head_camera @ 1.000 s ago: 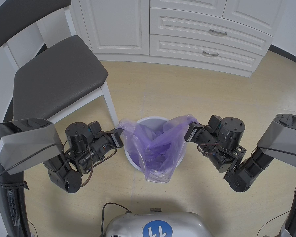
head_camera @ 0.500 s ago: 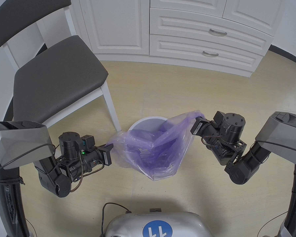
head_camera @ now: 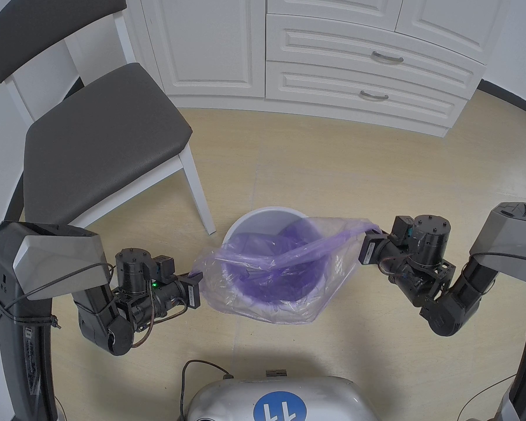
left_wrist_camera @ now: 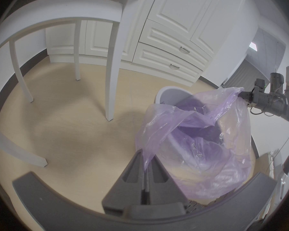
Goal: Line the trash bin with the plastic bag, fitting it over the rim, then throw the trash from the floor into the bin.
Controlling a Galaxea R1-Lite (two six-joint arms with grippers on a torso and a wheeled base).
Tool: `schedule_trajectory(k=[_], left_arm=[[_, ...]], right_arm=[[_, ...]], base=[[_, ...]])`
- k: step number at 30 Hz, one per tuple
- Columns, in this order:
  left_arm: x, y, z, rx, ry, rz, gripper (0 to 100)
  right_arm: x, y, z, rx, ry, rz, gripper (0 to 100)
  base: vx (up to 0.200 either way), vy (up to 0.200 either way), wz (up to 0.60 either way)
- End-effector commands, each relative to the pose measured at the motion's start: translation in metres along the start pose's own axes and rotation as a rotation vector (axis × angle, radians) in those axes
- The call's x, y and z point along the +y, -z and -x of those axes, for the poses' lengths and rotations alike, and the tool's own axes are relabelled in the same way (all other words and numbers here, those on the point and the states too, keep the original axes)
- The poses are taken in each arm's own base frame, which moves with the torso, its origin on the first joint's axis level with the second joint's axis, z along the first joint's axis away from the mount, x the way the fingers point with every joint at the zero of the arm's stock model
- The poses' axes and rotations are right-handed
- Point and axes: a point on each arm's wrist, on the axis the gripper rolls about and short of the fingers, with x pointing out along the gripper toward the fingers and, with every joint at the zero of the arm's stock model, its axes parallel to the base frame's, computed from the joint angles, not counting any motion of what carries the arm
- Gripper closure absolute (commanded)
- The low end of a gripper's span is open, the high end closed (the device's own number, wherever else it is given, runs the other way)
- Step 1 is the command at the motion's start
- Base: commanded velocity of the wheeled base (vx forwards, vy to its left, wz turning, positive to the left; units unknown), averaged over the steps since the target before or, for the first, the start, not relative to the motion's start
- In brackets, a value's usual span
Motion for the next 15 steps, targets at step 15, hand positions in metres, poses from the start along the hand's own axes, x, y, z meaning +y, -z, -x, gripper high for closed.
schedule_trajectory(k=[15], left_arm=[[0.016, 0.011, -0.022, -0.085, -0.087, -0.056, 100]], right_arm=[[-0.026, 0.063, 0.039, 0.235, -0.045, 0.351, 100]], base=[[0.0, 0.0, 0.0]])
